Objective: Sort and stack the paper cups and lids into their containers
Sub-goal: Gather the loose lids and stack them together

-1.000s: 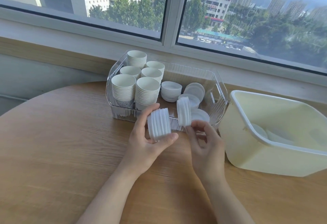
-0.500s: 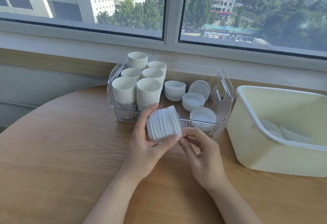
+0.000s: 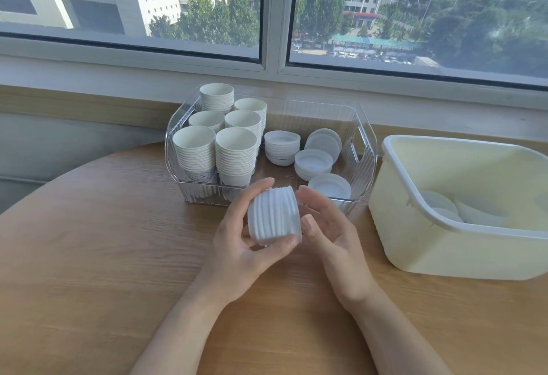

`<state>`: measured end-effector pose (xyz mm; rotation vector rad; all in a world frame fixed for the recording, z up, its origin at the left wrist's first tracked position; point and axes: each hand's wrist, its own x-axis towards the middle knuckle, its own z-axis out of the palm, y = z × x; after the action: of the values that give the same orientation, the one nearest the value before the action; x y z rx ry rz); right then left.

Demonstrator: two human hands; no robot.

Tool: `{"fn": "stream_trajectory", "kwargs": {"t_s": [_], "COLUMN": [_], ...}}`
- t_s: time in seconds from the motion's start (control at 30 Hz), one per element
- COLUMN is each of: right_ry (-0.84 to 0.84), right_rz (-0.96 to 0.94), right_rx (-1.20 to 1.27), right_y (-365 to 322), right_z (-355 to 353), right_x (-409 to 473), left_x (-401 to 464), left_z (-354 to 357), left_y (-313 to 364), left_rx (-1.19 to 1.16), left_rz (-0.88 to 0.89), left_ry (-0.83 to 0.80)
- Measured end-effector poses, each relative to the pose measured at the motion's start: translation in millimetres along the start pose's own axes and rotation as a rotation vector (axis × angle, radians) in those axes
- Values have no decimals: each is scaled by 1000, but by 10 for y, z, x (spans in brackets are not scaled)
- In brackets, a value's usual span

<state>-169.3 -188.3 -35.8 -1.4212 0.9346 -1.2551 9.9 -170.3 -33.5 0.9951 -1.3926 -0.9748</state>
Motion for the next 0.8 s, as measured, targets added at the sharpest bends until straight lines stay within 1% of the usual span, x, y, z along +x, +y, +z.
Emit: {"fn": "stream_trajectory", "kwargs": {"t_s": [0.13,0.27,0.47,0.57,0.8], "right_ry": [-58,-73,-57,-26,10], "right_rz": [56,55,43,39,15], "right_rx": [29,23,53,74,61], "right_y": [-28,-53,-31,-50,-73], "right_z": [-20,-27,8,12,29], "right_x": [-10,-22,-27,-29,-56], "left_x": [-9,-12,-34,-52,-69], "left_z": [-4,-29,-53,-59,-42], "left_y": [15,26,10,16,-7], "left_rx": [34,120,273,376,400], "left_rz": [5,12,86,95,152], "left_ry": [-22,-43,-9,24,-5]}}
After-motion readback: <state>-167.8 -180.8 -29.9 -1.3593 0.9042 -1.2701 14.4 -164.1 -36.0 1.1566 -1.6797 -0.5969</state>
